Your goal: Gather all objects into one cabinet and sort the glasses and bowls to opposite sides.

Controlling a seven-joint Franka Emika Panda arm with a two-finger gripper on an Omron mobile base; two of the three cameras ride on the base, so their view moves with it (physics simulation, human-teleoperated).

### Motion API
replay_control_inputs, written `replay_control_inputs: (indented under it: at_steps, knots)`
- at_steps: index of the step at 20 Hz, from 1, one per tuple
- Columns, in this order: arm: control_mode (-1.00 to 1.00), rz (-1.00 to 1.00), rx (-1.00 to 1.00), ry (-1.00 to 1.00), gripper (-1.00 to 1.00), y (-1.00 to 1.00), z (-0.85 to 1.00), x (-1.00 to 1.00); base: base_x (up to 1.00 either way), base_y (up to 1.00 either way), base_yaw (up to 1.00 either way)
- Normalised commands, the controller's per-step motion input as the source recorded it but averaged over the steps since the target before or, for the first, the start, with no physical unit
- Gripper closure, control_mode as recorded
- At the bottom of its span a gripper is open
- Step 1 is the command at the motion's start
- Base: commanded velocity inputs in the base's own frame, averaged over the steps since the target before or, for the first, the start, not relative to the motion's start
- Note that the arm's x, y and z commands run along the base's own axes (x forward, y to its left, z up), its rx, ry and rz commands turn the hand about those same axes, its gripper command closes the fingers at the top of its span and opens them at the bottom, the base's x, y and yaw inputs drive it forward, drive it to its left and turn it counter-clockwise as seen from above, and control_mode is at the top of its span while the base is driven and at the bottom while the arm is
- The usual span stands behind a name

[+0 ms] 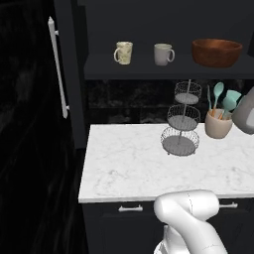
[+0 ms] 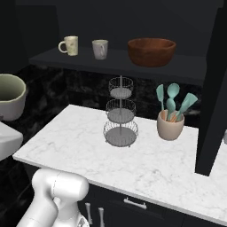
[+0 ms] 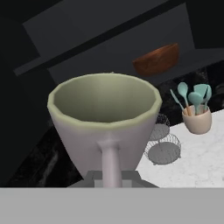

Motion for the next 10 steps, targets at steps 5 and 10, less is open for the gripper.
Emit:
replay_control_inputs:
  at_steps: [5, 10]
  knots:
    - [1.0, 0.0, 0.0, 0.0, 1.0, 0.0, 0.0, 0.0, 0.18, 0.12, 0.06]
    - [1.0, 0.0, 0.0, 0.0, 1.0, 0.0, 0.0, 0.0, 0.0, 0.34, 0.11]
